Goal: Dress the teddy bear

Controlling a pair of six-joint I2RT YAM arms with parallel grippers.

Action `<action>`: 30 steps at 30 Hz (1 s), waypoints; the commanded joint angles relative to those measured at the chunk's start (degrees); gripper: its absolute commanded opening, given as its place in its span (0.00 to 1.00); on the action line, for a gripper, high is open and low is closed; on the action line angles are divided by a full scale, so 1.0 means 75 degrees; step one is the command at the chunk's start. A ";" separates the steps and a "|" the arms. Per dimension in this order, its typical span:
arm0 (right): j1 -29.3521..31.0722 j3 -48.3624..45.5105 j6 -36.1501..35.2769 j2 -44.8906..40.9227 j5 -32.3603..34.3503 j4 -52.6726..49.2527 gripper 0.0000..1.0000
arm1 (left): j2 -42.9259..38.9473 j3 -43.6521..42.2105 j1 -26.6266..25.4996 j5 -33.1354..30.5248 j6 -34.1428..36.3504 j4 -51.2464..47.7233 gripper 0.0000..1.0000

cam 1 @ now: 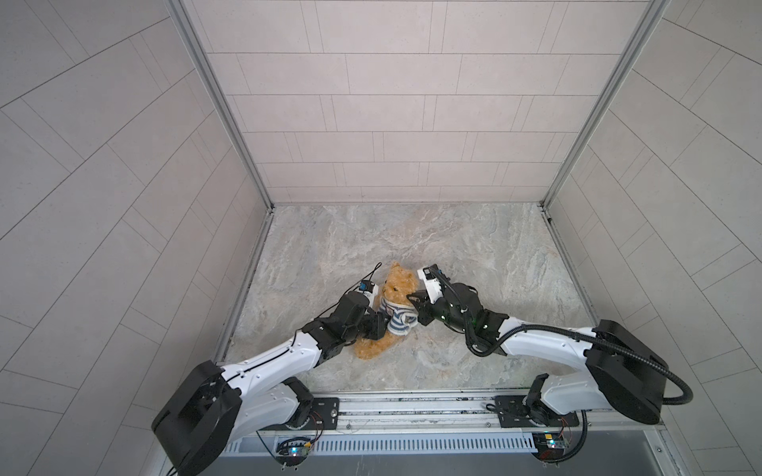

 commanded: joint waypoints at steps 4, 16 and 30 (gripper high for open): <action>0.0506 -0.0504 -0.0030 -0.0701 0.1781 0.0220 0.00 | -0.0222 0.0275 0.0127 -0.0397 0.0134 -0.0578 0.57; 0.1548 -0.0821 -0.0065 -0.1073 0.3580 0.0731 0.00 | -0.0876 0.0630 -0.0200 -0.0757 0.0357 -0.1527 0.70; 0.1983 -0.1060 -0.0100 -0.1225 0.4368 0.1228 0.00 | -0.2947 0.0075 -0.1621 -0.0244 -0.1823 -0.1149 0.60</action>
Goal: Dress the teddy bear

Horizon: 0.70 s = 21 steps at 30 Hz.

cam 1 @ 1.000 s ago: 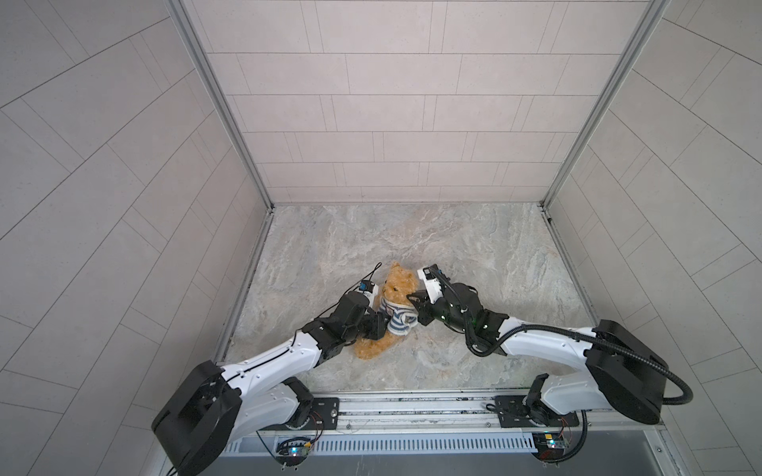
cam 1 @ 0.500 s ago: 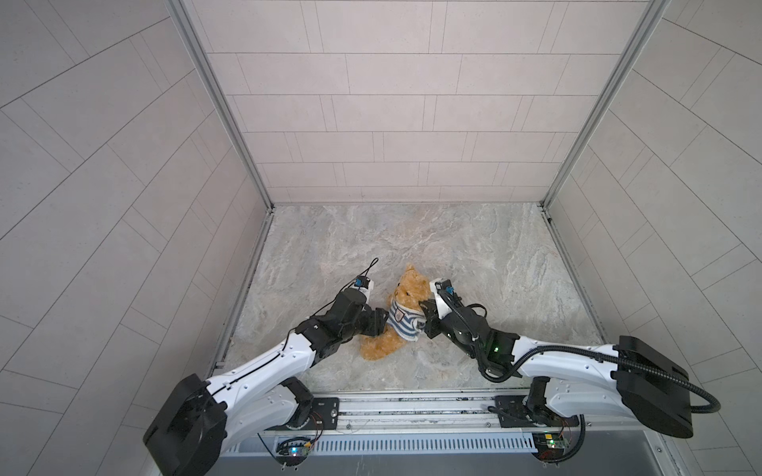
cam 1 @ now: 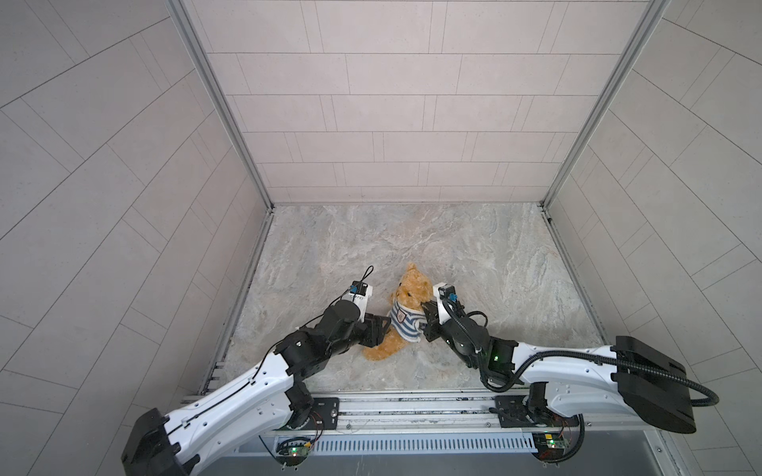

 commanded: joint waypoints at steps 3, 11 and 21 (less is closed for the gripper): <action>0.0170 -0.0072 -0.0034 -0.0292 0.0537 0.0471 0.00 | -0.0103 -0.0402 -0.0765 0.0345 -0.1350 0.0951 0.59; 0.0301 -0.0230 -0.0051 -0.0337 0.0737 0.0574 0.00 | 0.0908 -0.0878 -0.0971 0.0658 -0.1745 0.2397 0.57; 0.0354 -0.0376 -0.0074 -0.0525 0.0822 0.0443 0.00 | 0.1508 -0.0843 -0.1001 0.0668 -0.1669 0.2882 0.45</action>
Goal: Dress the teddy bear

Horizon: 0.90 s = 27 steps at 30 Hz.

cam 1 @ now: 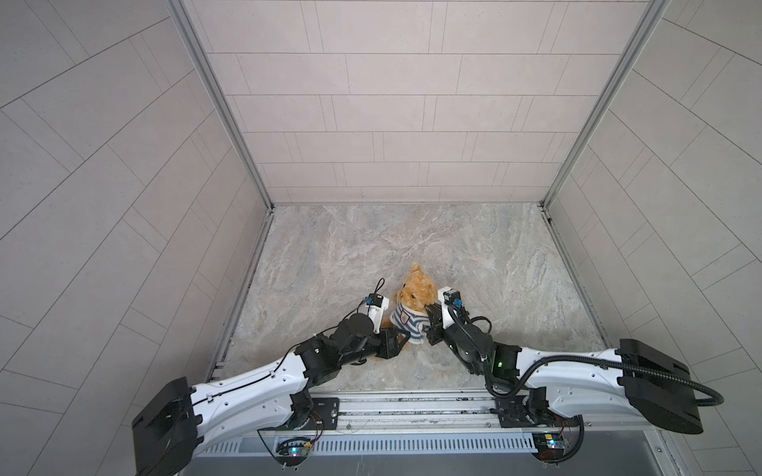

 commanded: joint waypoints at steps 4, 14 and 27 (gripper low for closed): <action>0.0042 -0.0060 -0.0039 -0.0271 0.0260 0.0192 0.00 | 0.0372 0.0025 -0.0044 0.0113 -0.0054 0.0474 0.38; 0.0042 -0.0273 -0.0003 -0.0314 0.0272 0.0378 0.00 | 0.0475 -0.0062 -0.0044 0.0154 -0.0112 0.0477 0.13; 0.0042 -0.0464 0.0008 -0.0925 0.0597 -0.0317 0.00 | 0.0107 -0.0342 0.0017 0.0123 0.0099 -0.0292 0.00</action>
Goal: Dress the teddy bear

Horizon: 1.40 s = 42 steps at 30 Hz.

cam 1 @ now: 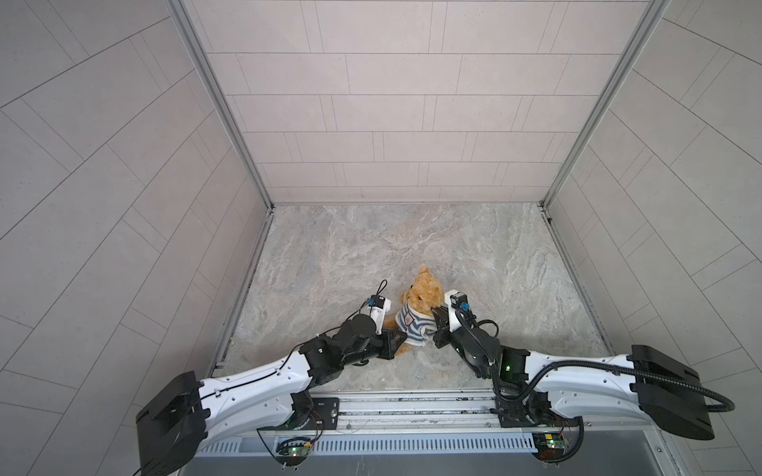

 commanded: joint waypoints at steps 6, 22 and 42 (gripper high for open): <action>0.0027 -0.0063 -0.0001 -0.0681 0.0644 -0.0492 0.00 | -0.0566 -0.0652 0.0365 0.0204 0.0420 -0.1062 0.00; 0.0027 0.0003 -0.0087 -0.0946 0.0765 -0.0786 0.00 | -0.1331 -0.0919 0.1189 0.0310 0.0904 -0.1822 0.00; 0.0180 -0.0199 0.0467 -0.0620 0.1225 0.0042 0.00 | -0.0450 0.0338 0.0340 -0.0444 0.0588 -0.0910 0.14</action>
